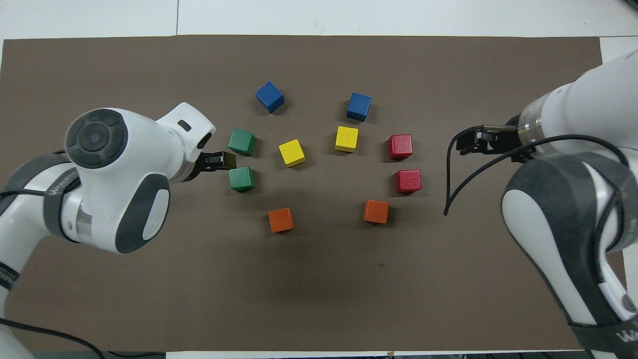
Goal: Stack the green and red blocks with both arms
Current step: 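Grasp the green cube with the left gripper while the right gripper grasps red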
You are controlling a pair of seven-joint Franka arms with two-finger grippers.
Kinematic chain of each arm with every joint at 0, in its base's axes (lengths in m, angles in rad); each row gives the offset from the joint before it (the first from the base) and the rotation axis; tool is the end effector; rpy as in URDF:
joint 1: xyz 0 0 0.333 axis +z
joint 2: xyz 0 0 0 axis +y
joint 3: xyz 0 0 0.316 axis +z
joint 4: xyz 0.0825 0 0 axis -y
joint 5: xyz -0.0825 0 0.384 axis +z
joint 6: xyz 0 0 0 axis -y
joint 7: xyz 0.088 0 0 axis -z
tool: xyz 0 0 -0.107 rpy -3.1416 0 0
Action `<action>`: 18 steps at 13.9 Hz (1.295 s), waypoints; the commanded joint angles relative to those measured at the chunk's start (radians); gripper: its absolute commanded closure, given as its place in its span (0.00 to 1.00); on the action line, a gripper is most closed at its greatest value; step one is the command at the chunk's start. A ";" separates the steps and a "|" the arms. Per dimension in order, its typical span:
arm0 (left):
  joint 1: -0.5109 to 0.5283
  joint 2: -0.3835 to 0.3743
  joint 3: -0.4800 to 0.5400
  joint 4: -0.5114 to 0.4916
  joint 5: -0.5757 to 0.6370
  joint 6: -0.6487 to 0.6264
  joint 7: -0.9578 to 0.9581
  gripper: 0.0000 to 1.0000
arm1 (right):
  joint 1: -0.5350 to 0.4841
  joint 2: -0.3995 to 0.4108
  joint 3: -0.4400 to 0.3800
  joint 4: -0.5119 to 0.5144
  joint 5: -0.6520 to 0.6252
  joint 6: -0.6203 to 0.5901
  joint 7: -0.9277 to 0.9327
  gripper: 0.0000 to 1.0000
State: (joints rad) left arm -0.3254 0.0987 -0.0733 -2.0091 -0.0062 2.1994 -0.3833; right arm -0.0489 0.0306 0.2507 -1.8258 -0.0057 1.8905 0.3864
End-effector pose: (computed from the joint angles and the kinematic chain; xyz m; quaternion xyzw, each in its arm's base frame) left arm 0.5373 -0.2257 0.4154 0.9989 -0.0056 0.0401 0.0232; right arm 0.5639 0.1135 0.5139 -0.9957 0.0914 -0.0165 0.0061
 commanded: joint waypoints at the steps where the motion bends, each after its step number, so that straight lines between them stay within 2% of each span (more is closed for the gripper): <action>1: -0.047 0.039 0.017 -0.057 -0.011 0.121 -0.035 0.00 | 0.044 0.044 0.002 -0.062 0.012 0.132 0.084 0.00; 6: -0.049 0.120 0.018 -0.068 -0.011 0.201 -0.035 0.00 | 0.081 0.126 0.002 -0.163 0.010 0.353 0.114 0.00; 9: -0.052 0.165 0.018 -0.068 -0.011 0.255 -0.100 0.00 | 0.109 0.169 0.002 -0.191 0.010 0.436 0.156 0.00; 12: -0.050 0.174 0.018 -0.071 -0.011 0.258 -0.117 0.01 | 0.112 0.181 0.002 -0.248 0.009 0.504 0.152 0.00; 15: -0.050 0.179 0.018 -0.071 -0.011 0.276 -0.134 0.16 | 0.110 0.181 0.002 -0.280 0.007 0.512 0.138 0.00; 17: -0.054 0.193 0.018 -0.071 -0.011 0.283 -0.137 0.20 | 0.109 0.178 0.002 -0.291 0.007 0.512 0.111 0.00; 18: -0.054 0.194 0.018 -0.072 -0.011 0.283 -0.137 0.30 | 0.107 0.175 0.002 -0.300 0.007 0.512 0.100 0.00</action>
State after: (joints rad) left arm -0.3614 0.2824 -0.0687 -2.0669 -0.0062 2.4479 -0.5076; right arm 0.0651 0.2232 0.2517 -2.0928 -0.0057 2.3767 0.5195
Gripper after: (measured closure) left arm 0.198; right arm 0.000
